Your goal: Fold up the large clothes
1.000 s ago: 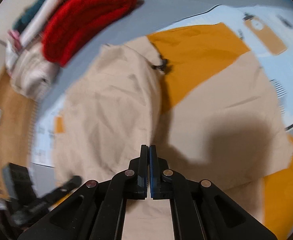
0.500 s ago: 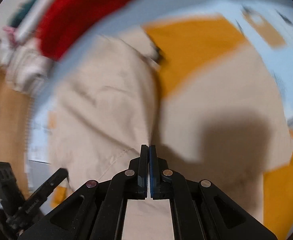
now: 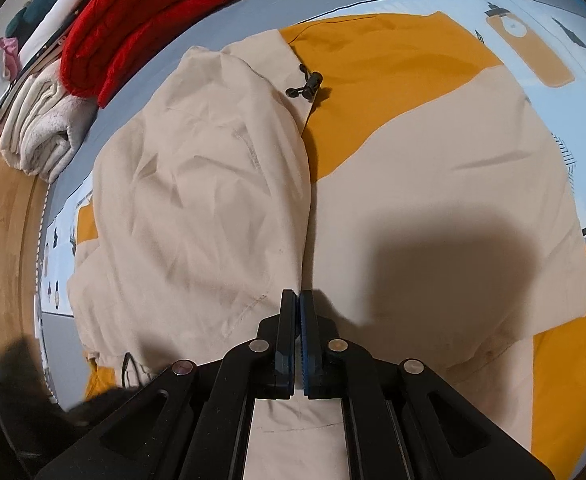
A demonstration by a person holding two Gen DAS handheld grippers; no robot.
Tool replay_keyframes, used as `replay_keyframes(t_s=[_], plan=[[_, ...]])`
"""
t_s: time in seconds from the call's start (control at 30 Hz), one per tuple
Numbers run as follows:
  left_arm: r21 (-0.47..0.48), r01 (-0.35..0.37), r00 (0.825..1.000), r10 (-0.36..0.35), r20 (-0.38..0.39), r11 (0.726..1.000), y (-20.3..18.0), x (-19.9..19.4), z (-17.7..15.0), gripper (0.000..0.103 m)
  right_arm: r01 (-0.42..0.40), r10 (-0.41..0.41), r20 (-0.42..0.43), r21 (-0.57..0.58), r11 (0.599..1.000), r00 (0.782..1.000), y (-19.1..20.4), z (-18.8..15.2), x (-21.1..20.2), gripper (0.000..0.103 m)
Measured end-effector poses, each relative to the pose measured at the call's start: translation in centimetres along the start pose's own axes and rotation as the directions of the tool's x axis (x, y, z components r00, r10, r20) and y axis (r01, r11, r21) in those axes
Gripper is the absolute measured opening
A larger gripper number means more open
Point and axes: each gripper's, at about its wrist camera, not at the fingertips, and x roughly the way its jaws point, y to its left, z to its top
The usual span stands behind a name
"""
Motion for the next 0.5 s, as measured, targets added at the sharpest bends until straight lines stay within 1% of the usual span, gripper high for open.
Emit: replay_keyframes(t_s=[0.03, 0.07, 0.13, 0.2, 0.23, 0.27, 0.3, 0.37, 0.4, 0.43, 0.47, 0.5], plan=[[-0.016, 0.013, 1.0, -0.013, -0.007, 1.0, 0.1, -0.3, 0.2, 0.019, 0.011, -0.011, 0.003, 0.006, 1.0, 1.0, -0.4, -0.1, -0.2, 0.009], [-0.022, 0.022, 1.0, -0.022, 0.002, 1.0, 0.1, -0.8, 0.5, 0.019, 0.027, -0.027, 0.022, 0.008, 1.0, 0.999, -0.6, -0.1, -0.6, 0.011], [-0.022, 0.015, 0.999, -0.015, 0.028, 1.0, 0.1, -1.5, 0.8, 0.02, 0.062, -0.061, 0.107, -0.001, 0.998, 0.992, -0.2, 0.1, -2.2, 0.011], [-0.043, 0.025, 0.999, -0.024, 0.037, 0.999, 0.5, -1.8, 1.1, 0.02, 0.077, -0.069, 0.203, -0.029, 0.997, 0.977, 0.3, 0.3, -4.1, 0.012], [-0.055, 0.034, 0.999, -0.032, 0.039, 0.998, 0.7, -1.9, 1.1, 0.02, 0.064, -0.051, 0.235, -0.047, 0.997, 0.971, 0.7, 0.3, -4.8, 0.012], [-0.066, 0.042, 0.998, -0.039, 0.044, 0.997, 0.7, -1.9, 0.9, 0.02, 0.035, -0.015, 0.261, -0.073, 0.997, 0.965, 1.2, 0.4, -5.4, 0.014], [-0.079, 0.045, 0.998, -0.041, 0.053, 0.996, 0.9, -2.1, 1.1, 0.02, -0.005, 0.033, 0.266, -0.107, 0.994, 0.963, 1.9, 0.4, -5.7, 0.019], [-0.097, 0.037, 0.996, -0.029, 0.08, 0.995, 1.0, -2.7, 1.4, 0.02, -0.113, 0.146, 0.209, -0.164, 0.98, 0.967, 3.3, 0.3, -4.9, 0.027], [-0.105, 0.032, 0.995, -0.022, 0.099, 0.994, 1.3, -3.2, 1.5, 0.02, -0.171, 0.199, 0.154, -0.174, 0.97, 0.968, 3.8, 0.1, -4.0, 0.028], [-0.116, 0.024, 0.991, -0.009, 0.13, 0.993, 1.6, -3.9, 1.7, 0.02, -0.197, 0.216, 0.099, -0.172, 0.965, 0.971, 4.1, 0.0, -3.0, 0.028], [-0.122, 0.013, 0.987, 0.007, 0.159, 0.992, 1.9, -4.6, 1.9, 0.02, -0.194, 0.205, 0.051, -0.171, 0.966, 0.977, 4.4, -0.2, -1.9, 0.028], [-0.126, -0.002, 0.981, 0.026, 0.192, 0.992, 2.6, -5.7, 1.5, 0.02, -0.145, 0.142, -0.025, -0.18, 0.973, 0.99, 4.7, -0.6, -0.2, 0.028]])
